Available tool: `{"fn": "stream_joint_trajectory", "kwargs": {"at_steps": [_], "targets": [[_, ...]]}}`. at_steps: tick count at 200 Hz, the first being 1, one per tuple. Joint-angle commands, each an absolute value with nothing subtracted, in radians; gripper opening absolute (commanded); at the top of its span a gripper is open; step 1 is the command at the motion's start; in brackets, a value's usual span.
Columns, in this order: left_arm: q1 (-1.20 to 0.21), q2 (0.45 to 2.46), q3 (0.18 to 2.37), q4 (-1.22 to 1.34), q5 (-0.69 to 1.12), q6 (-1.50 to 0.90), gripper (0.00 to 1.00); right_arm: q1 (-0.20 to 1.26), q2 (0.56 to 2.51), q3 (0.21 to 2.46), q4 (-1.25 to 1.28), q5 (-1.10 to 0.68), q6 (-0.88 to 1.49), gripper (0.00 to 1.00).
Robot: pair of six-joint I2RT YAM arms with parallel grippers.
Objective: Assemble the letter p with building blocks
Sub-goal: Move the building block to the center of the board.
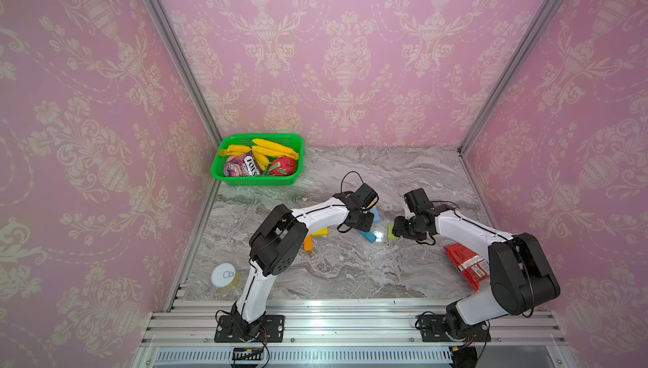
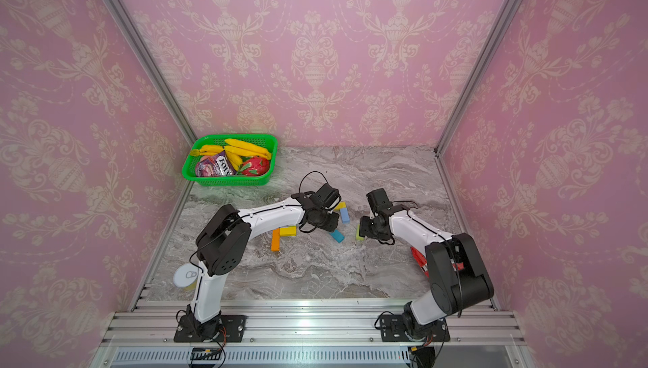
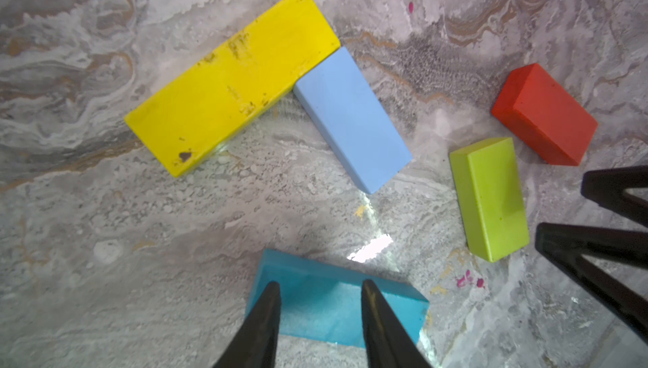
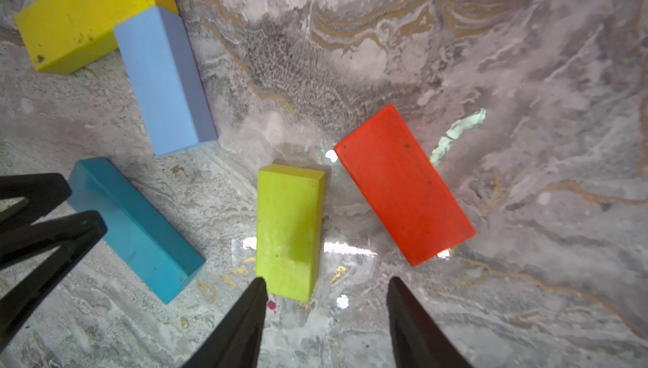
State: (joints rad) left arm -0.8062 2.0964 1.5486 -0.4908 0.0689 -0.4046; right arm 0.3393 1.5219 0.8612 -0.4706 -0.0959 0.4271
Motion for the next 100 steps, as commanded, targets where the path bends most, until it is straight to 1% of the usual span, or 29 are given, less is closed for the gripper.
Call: {"fn": "stream_joint_trajectory", "kwargs": {"at_steps": [1,100], "targets": [[-0.828,2.131,1.594,-0.555,-0.008,-0.350,0.41,0.346,1.539,0.858,-0.465,-0.084,0.429,0.58],[-0.831,2.189,1.566,-0.498,-0.011,-0.354,0.40,0.346,1.536,0.857,-0.476,-0.072,0.425,0.58]]}}
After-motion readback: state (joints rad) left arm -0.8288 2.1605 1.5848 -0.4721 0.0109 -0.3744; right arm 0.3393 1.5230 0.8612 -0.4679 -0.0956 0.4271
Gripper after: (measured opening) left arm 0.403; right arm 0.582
